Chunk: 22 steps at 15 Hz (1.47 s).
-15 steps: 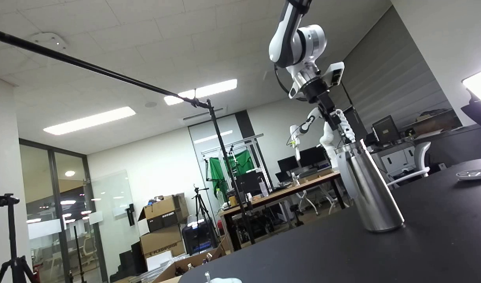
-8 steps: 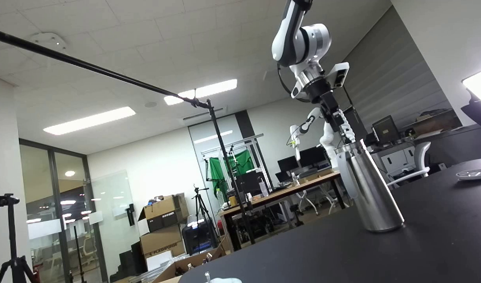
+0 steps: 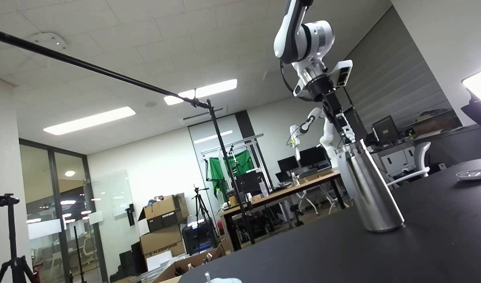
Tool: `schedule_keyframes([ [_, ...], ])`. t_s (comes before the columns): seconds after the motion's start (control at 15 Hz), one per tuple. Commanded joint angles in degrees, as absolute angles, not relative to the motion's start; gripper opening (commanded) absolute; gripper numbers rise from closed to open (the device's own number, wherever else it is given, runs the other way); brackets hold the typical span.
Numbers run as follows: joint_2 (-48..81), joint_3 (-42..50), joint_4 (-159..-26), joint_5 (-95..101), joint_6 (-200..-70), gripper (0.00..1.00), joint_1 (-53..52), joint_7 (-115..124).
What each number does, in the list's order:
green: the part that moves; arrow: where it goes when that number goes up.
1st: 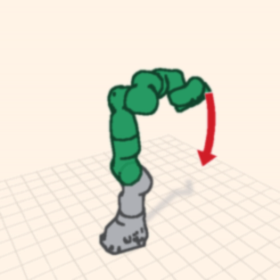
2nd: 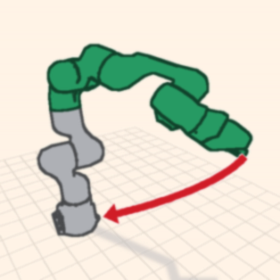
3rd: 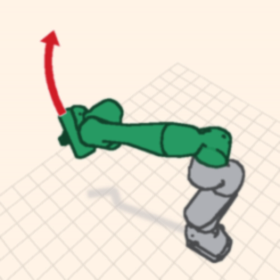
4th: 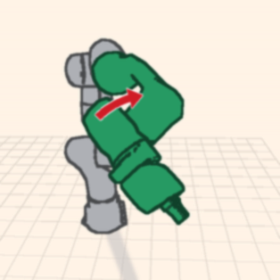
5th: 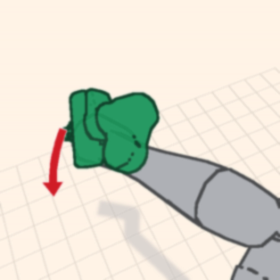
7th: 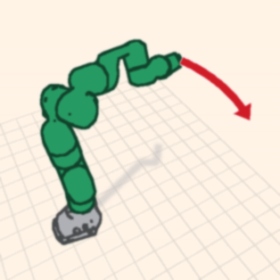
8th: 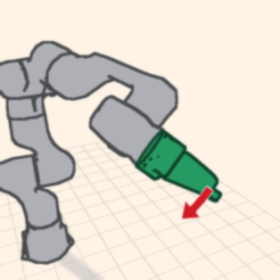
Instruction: Use the brush to clean the inside of the flask
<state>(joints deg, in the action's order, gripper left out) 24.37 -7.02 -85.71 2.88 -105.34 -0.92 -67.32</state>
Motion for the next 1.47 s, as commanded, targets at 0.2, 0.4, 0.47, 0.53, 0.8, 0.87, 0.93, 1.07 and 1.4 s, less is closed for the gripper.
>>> schedule_keyframes([
  [0.2,21.8,-6.9,-88.3,1.6,-104.5,0.16,-0.1,-67.6],
  [0.4,21.6,-6.8,-88.6,1.7,-104.6,0.01,-0.1,-67.4],
  [0.47,21.7,-6.8,-88.5,1.8,-104.6,0.00,-0.1,-67.4],
  [0.53,21.6,-6.8,-88.5,1.9,-104.5,0.04,-0.2,-67.6],
  [0.8,19.8,-7.0,-87.9,2.9,-104.5,0.04,-0.8,-67.9],
  [0.87,18.9,-7.0,-87.4,3.3,-103.9,0.04,-1.1,-68.0],
  [0.93,18.0,-7.0,-86.9,3.7,-103.4,0.04,-1.4,-68.2],
  [1.07,16.2,-7.1,-85.6,4.8,-101.3,0.04,-2.1,-69.0],
  [1.4,14.2,-6.8,-84.2,6.8,-99.3,0.04,-3.6,-68.7],
])
